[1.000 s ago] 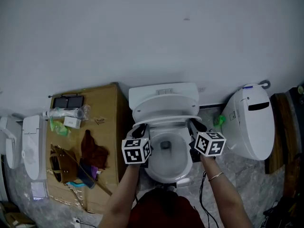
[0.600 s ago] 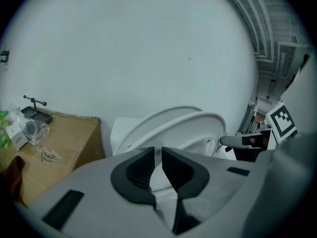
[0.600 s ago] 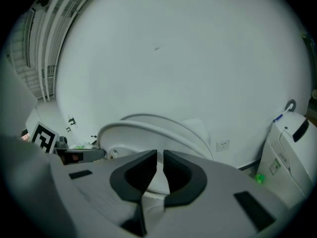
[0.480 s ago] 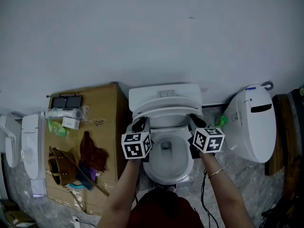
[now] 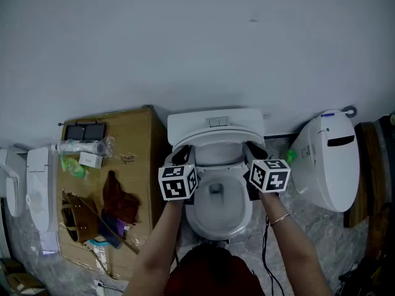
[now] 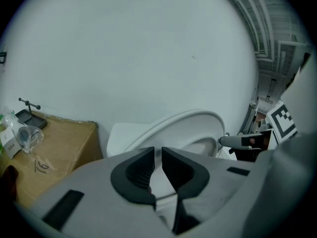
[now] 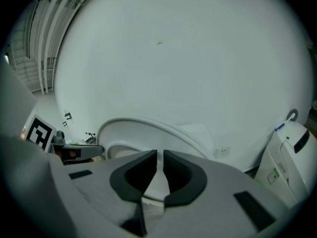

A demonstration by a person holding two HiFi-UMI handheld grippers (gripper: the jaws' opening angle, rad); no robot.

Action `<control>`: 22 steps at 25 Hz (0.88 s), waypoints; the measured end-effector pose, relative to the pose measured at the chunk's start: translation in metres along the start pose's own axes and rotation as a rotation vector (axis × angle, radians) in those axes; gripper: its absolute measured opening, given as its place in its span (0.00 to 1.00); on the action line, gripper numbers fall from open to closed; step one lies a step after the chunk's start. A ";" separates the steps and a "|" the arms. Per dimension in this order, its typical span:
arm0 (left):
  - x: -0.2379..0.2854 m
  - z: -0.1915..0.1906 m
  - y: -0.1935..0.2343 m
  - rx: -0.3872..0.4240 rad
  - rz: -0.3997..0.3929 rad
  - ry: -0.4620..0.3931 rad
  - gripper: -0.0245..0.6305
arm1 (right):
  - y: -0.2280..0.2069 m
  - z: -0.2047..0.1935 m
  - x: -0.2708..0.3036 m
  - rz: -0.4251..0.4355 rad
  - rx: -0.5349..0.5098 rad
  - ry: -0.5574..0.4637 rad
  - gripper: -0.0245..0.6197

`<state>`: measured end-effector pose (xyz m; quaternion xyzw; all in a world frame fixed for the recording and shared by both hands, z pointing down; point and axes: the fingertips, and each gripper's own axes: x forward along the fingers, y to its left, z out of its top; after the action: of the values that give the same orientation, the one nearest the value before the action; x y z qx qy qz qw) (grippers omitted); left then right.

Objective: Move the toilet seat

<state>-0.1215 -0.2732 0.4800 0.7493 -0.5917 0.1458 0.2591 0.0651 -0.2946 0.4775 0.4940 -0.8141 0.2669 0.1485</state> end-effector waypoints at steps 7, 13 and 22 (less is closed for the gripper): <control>0.003 0.003 0.000 0.021 -0.007 -0.004 0.14 | -0.007 0.003 0.006 -0.013 0.004 0.006 0.12; 0.002 0.000 -0.002 0.044 -0.009 0.007 0.14 | -0.006 0.002 0.005 -0.018 -0.025 0.008 0.12; -0.024 -0.007 -0.032 0.071 -0.069 -0.038 0.11 | 0.009 0.004 -0.036 -0.010 0.008 -0.068 0.11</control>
<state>-0.0959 -0.2449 0.4659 0.7807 -0.5647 0.1434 0.2259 0.0738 -0.2672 0.4536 0.5072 -0.8151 0.2528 0.1201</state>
